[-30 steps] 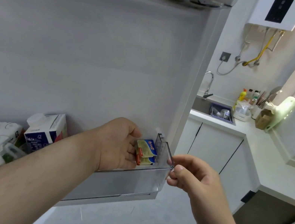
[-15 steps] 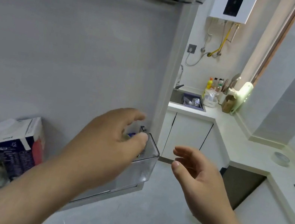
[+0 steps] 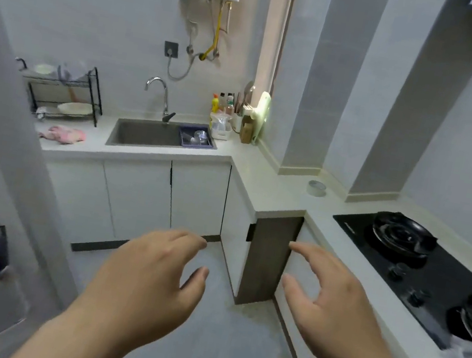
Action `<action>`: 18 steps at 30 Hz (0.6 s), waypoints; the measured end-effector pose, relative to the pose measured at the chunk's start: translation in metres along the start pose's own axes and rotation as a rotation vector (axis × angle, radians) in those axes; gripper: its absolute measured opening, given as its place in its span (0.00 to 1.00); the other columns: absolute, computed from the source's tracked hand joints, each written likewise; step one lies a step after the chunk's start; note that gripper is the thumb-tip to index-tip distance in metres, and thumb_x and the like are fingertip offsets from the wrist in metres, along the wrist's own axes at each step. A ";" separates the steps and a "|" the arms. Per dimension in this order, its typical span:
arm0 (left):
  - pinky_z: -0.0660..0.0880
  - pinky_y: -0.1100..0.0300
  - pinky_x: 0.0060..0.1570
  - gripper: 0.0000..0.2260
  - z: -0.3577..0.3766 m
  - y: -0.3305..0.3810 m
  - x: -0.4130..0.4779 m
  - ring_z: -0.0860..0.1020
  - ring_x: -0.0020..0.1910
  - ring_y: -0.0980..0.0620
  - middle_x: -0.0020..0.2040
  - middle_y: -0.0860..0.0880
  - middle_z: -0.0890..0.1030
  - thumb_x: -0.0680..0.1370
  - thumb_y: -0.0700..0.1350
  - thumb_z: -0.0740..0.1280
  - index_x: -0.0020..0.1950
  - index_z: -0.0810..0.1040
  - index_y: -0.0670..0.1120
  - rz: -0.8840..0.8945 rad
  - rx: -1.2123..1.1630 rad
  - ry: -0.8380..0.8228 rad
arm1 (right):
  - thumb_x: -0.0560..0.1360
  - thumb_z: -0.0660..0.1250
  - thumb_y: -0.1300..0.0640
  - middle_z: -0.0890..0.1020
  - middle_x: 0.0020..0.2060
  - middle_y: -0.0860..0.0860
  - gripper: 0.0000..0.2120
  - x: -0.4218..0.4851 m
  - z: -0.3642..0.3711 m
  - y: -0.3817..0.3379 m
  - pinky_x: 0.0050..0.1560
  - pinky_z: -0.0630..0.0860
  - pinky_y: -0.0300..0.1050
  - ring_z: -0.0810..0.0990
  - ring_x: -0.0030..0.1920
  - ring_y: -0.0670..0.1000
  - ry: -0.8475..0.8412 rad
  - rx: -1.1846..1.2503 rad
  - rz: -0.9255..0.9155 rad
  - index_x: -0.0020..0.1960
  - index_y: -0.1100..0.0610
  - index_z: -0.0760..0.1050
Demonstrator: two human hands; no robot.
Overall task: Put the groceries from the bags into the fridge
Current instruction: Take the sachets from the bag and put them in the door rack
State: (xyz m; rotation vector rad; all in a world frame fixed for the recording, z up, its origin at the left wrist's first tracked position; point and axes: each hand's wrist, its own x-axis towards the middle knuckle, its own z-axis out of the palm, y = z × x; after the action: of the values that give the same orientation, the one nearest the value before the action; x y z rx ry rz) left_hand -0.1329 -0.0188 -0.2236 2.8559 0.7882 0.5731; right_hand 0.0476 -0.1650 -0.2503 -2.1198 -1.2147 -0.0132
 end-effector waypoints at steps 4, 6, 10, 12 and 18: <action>0.66 0.68 0.61 0.20 0.036 0.045 0.045 0.69 0.65 0.63 0.67 0.64 0.70 0.80 0.59 0.55 0.72 0.65 0.59 0.082 -0.053 -0.062 | 0.77 0.65 0.50 0.68 0.58 0.30 0.21 -0.011 -0.035 0.060 0.60 0.58 0.28 0.64 0.61 0.32 0.056 -0.031 0.115 0.69 0.42 0.69; 0.67 0.66 0.62 0.21 0.058 0.066 0.065 0.69 0.65 0.63 0.68 0.64 0.70 0.79 0.60 0.56 0.72 0.65 0.59 0.109 -0.085 -0.095 | 0.78 0.65 0.49 0.67 0.58 0.30 0.21 -0.020 -0.054 0.089 0.61 0.58 0.30 0.64 0.60 0.34 0.086 -0.068 0.171 0.70 0.43 0.68; 0.67 0.65 0.63 0.23 0.099 0.116 0.102 0.69 0.66 0.62 0.69 0.63 0.70 0.78 0.62 0.58 0.72 0.66 0.59 0.210 -0.112 -0.148 | 0.78 0.63 0.48 0.66 0.61 0.30 0.22 -0.051 -0.094 0.143 0.60 0.56 0.29 0.62 0.62 0.34 0.133 -0.162 0.320 0.71 0.41 0.65; 0.66 0.66 0.63 0.23 0.117 0.147 0.116 0.68 0.66 0.62 0.69 0.63 0.69 0.78 0.62 0.58 0.72 0.66 0.59 0.286 -0.139 -0.172 | 0.79 0.62 0.47 0.65 0.63 0.30 0.22 -0.073 -0.113 0.166 0.61 0.57 0.30 0.61 0.67 0.36 0.155 -0.200 0.418 0.72 0.41 0.64; 0.64 0.66 0.64 0.23 0.165 0.242 0.144 0.66 0.67 0.63 0.69 0.65 0.68 0.78 0.63 0.57 0.72 0.65 0.60 0.544 -0.225 -0.296 | 0.80 0.60 0.46 0.62 0.61 0.30 0.22 -0.143 -0.156 0.212 0.61 0.57 0.30 0.61 0.69 0.39 0.230 -0.224 0.713 0.73 0.41 0.62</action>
State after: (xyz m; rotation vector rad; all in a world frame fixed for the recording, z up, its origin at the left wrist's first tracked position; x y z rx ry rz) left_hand 0.1588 -0.1549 -0.2764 2.8266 -0.1017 0.2511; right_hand 0.1777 -0.4314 -0.2949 -2.5528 -0.2935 -0.0759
